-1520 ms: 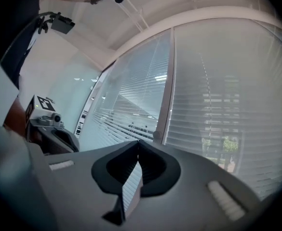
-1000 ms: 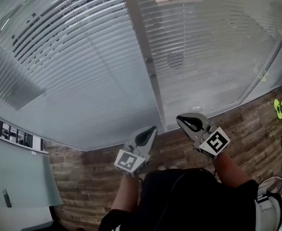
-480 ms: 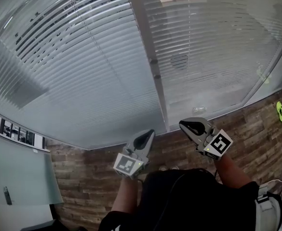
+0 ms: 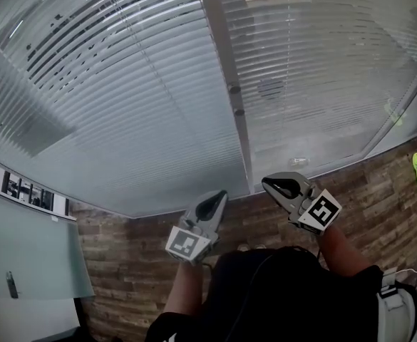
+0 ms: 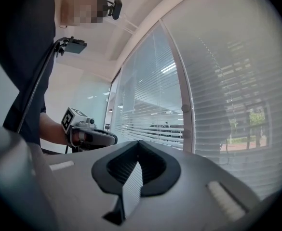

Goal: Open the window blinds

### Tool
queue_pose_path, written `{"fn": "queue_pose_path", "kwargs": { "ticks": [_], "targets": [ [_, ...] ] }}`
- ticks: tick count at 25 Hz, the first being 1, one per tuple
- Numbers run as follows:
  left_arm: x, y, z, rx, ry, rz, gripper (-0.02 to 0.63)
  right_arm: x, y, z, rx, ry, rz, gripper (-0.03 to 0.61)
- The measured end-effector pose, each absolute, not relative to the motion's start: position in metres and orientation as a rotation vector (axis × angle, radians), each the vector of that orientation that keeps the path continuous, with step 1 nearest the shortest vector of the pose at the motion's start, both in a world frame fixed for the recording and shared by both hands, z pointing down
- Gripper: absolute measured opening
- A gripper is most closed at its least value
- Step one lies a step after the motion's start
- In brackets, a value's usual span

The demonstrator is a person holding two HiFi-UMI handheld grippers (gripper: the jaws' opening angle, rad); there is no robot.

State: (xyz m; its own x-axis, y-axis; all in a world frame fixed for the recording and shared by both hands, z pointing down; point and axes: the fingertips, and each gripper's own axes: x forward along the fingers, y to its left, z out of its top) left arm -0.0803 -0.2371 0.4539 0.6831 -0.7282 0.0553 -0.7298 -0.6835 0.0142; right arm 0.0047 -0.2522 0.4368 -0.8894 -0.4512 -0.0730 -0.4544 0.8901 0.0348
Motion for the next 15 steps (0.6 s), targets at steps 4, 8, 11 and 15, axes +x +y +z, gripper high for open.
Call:
{"fn": "queue_pose_path", "kwargs": {
  "ticks": [4, 8, 11, 15],
  "targets": [
    [-0.085, -0.235, 0.453, 2.841, -1.260, 0.086, 0.005, -0.002, -0.253, 0.436, -0.682, 3.000, 0.101, 0.006],
    [-0.087, -0.234, 0.452, 2.838, -1.268, 0.089, 0.005, -0.007, -0.251, 0.440, -0.665, 3.028, 0.104, 0.006],
    [-0.088, -0.234, 0.452, 2.840, -1.271, 0.094, 0.005, -0.007, -0.254, 0.439, -0.675, 3.017, 0.095, 0.006],
    [-0.088, -0.235, 0.450, 2.850, -1.270, 0.098, 0.005, -0.008, -0.253, 0.437, -0.677, 3.016, 0.084, 0.006]
  ]
}}
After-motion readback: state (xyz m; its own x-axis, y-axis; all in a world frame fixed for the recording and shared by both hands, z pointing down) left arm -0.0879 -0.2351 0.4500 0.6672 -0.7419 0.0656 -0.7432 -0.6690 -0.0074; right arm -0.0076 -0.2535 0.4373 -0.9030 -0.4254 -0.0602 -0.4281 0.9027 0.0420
